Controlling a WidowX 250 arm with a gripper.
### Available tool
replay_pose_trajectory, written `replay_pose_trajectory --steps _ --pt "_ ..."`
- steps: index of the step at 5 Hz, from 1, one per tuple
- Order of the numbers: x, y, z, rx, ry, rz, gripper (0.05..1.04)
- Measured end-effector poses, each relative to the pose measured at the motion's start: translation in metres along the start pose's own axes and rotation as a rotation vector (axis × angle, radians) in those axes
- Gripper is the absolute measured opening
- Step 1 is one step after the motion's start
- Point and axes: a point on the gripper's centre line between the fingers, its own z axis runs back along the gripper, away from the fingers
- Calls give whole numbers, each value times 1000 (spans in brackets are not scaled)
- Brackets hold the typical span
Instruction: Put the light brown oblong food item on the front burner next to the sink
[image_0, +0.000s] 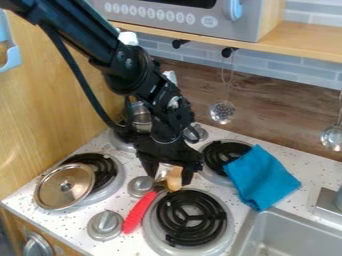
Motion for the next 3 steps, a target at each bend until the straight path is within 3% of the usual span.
replay_pose_trajectory --steps 3 --pt "7 11 -16 15 22 47 1001"
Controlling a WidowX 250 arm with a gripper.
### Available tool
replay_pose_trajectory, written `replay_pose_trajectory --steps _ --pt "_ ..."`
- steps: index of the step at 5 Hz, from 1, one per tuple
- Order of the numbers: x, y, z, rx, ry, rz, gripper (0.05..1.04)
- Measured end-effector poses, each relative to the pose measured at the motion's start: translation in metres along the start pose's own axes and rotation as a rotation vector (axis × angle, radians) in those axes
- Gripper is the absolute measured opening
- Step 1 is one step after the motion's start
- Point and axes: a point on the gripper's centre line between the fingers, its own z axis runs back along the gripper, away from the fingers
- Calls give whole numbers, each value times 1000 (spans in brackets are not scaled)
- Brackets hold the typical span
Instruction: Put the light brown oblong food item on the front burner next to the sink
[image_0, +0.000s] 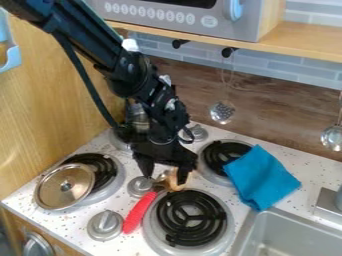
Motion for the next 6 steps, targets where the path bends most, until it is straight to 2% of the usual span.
replay_pose_trajectory --steps 1,2,3,4,6 --pt "4 -9 -7 -38 21 38 1001" --pt "7 -10 -5 -41 19 29 1001" --pt "11 -11 -3 -37 15 42 1001" --pt "8 -12 -17 -23 50 47 1001" --pt "14 -16 -31 -15 83 67 1001"
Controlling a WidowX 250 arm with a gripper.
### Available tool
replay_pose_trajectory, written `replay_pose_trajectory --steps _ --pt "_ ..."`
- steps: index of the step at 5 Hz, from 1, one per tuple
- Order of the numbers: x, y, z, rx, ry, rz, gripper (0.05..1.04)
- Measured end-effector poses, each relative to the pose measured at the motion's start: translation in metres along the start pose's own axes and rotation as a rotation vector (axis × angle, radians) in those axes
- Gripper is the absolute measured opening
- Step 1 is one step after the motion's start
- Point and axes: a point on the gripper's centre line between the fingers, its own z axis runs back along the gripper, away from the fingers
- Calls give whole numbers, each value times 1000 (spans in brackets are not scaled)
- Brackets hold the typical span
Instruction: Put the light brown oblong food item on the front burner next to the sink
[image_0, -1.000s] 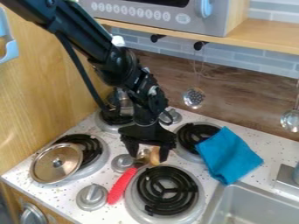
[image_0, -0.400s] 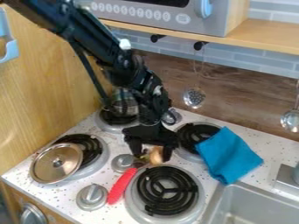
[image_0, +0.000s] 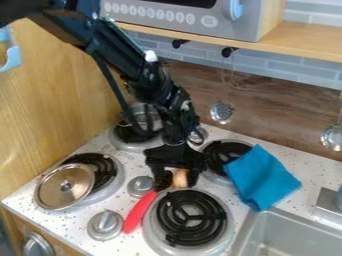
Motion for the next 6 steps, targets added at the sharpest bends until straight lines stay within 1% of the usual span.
replay_pose_trajectory --steps 1,2,3,4,5,6 --pt "1 -2 -7 4 13 1 961" --pt "2 -2 -7 2 9 16 682" --pt "3 -2 -7 5 8 16 550" --pt "0 -2 -8 -2 6 17 549" --pt "-2 -1 6 -17 -20 11 549" --pt "-3 1 30 -33 -61 17 549"
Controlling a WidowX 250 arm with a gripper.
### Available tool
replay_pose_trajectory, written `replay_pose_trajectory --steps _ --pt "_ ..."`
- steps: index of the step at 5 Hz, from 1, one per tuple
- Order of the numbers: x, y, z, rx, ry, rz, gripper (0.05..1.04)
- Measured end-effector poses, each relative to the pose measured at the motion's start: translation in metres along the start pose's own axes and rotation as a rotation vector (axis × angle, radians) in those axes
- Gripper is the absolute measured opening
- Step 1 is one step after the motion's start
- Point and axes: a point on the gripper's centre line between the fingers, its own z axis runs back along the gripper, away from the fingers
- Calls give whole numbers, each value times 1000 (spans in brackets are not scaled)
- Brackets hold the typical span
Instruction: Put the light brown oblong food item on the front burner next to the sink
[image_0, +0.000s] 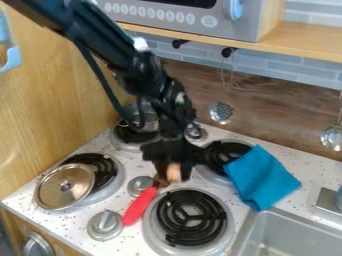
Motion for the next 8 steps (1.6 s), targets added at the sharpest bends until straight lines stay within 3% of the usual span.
replay_pose_trajectory --steps 1,2,3,4,6,8 --pt "-4 -1 23 -23 -32 -7 549" --pt "-22 -7 38 -45 -31 -36 549" --pt "-60 -13 71 -84 -37 -107 549" --pt "-93 -18 74 -92 1 -170 549" --pt "-130 -12 56 -50 69 -214 549" --pt "-127 -12 19 0 61 -217 549"
